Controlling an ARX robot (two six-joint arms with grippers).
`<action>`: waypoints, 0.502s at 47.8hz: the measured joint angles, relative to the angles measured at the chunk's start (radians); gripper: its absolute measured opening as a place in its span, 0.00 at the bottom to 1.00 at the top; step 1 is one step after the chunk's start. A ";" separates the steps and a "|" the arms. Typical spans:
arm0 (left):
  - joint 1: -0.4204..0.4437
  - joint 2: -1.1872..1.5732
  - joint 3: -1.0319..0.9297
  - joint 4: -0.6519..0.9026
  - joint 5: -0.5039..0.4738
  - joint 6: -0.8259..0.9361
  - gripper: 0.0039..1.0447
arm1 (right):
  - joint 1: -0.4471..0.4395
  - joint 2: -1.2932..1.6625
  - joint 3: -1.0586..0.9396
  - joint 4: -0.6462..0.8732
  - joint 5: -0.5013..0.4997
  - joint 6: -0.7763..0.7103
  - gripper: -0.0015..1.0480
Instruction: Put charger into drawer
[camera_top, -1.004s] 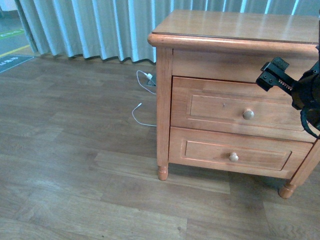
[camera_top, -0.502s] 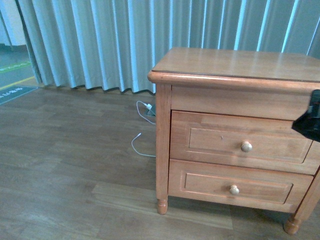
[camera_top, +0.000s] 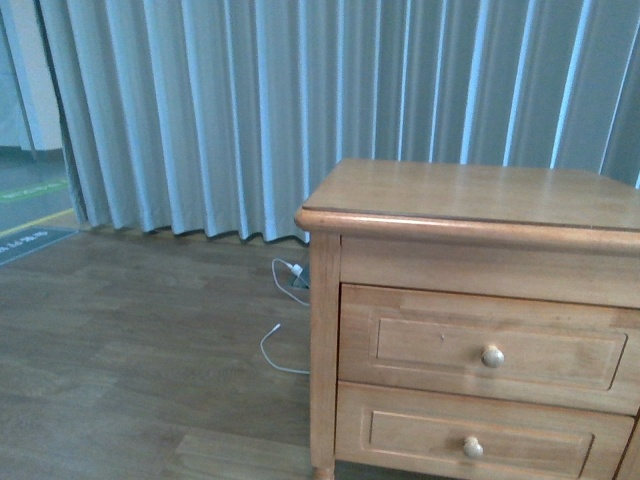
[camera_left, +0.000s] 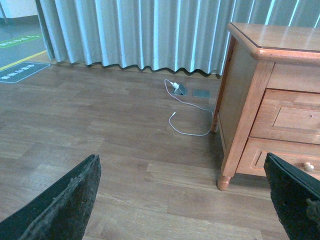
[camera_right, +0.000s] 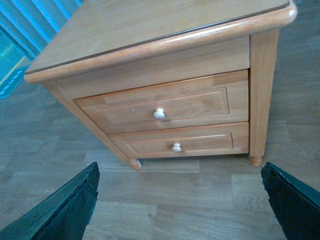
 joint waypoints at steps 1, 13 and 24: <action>0.000 0.000 0.000 0.000 0.000 0.000 0.95 | -0.022 -0.026 -0.003 -0.022 -0.026 -0.006 0.92; 0.000 0.000 0.000 0.000 0.000 0.000 0.95 | -0.227 -0.297 -0.069 -0.189 -0.221 -0.049 0.92; 0.000 0.000 0.000 0.000 0.000 0.000 0.95 | -0.241 -0.322 -0.079 -0.178 -0.219 -0.058 0.92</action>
